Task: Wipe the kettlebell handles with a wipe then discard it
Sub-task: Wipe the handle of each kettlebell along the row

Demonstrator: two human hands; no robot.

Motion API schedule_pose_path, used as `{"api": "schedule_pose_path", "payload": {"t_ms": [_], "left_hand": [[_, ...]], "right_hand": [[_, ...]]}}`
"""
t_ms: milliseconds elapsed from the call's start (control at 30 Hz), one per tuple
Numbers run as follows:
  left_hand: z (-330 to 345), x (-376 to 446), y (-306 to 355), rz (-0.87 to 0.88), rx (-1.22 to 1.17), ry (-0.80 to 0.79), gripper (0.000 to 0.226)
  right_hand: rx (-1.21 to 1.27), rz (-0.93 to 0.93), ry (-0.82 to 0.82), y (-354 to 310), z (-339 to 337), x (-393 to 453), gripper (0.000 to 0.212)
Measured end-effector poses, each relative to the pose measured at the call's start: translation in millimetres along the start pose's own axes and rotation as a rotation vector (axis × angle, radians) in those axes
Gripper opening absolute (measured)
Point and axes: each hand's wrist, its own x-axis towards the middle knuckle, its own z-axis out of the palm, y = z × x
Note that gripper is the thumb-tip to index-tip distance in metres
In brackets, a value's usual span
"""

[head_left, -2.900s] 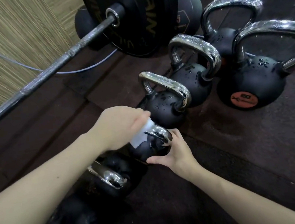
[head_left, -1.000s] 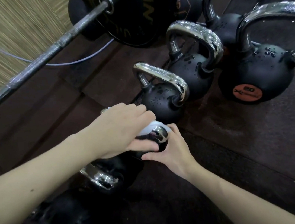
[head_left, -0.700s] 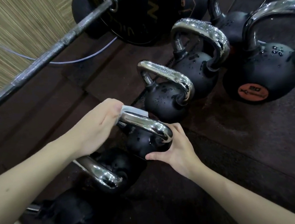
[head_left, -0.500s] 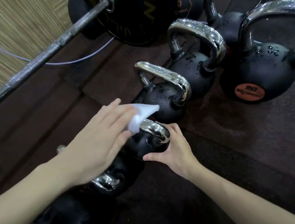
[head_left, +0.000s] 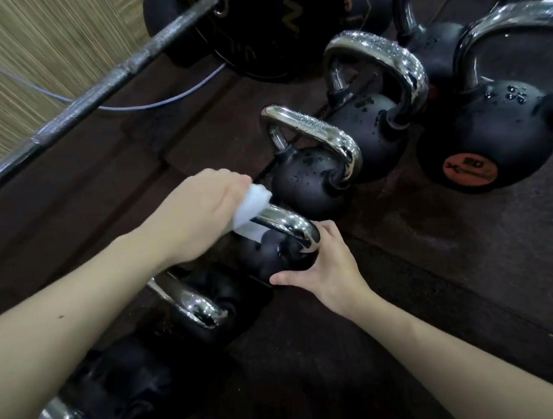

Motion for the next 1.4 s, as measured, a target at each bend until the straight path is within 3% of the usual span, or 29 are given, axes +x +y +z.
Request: {"api": "schedule_pose_path", "payload": {"t_ms": [100,167,267,367,433,567,667,767,833,1000,1100,1267,1400], "left_hand": [[0.3,-12.3,-8.8,-0.363,-0.442,0.049,0.045],[1.2,-20.7,-5.0,-0.374,-0.418,0.052,0.038],[1.3,-35.4,0.1,-0.148,-0.253,0.098,0.026],[3.4,-45.8,-2.7,0.137,0.099,0.108,0.044],[4.6,-35.4,2.7,0.264,0.269,0.094,0.045],[15.7,-2.3,30.3,0.442,0.360,0.106,0.042],[21.4,7.9,34.0,0.465,0.362,0.113,0.043],[18.4,4.6,23.6,0.384,0.320,0.093,0.040],[13.3,0.4,12.0,0.294,0.269,0.059,0.040],[-2.5,-20.0,-14.9,-0.083,-0.029,0.032,0.040],[-15.8,-20.8,-16.9,-0.241,-0.065,0.048,0.039],[-43.2,2.1,-22.1,-0.342,-0.160,0.239,0.041],[-55.5,42.0,-16.9,-0.430,-0.274,0.372,0.036]], "right_hand": [[0.016,0.012,-0.020,-2.4,-1.7,-1.3,0.102],[-0.007,0.013,-0.018,-3.4,-2.0,-0.4,0.101],[-0.048,0.014,0.002,-4.7,-1.4,1.0,0.101],[-0.054,0.009,0.008,-8.5,-1.5,-0.5,0.100],[-0.064,0.003,0.002,-9.7,-2.7,-1.4,0.100],[-0.024,-0.052,0.007,-13.0,-6.9,-4.2,0.083],[0.036,-0.030,-0.015,-15.8,-9.4,-4.7,0.090],[-0.004,-0.016,0.011,-10.6,-4.6,-2.4,0.087],[-0.027,0.004,0.010,-7.3,-1.4,-1.7,0.097],[-0.023,0.003,-0.017,-13.7,-8.7,-2.7,0.103],[-0.062,0.007,-0.003,-15.8,-24.5,-6.6,0.103],[-0.169,-0.049,0.074,-5.0,-61.9,1.7,0.107],[-0.110,-0.018,0.199,2.8,-78.5,23.1,0.111]]}}
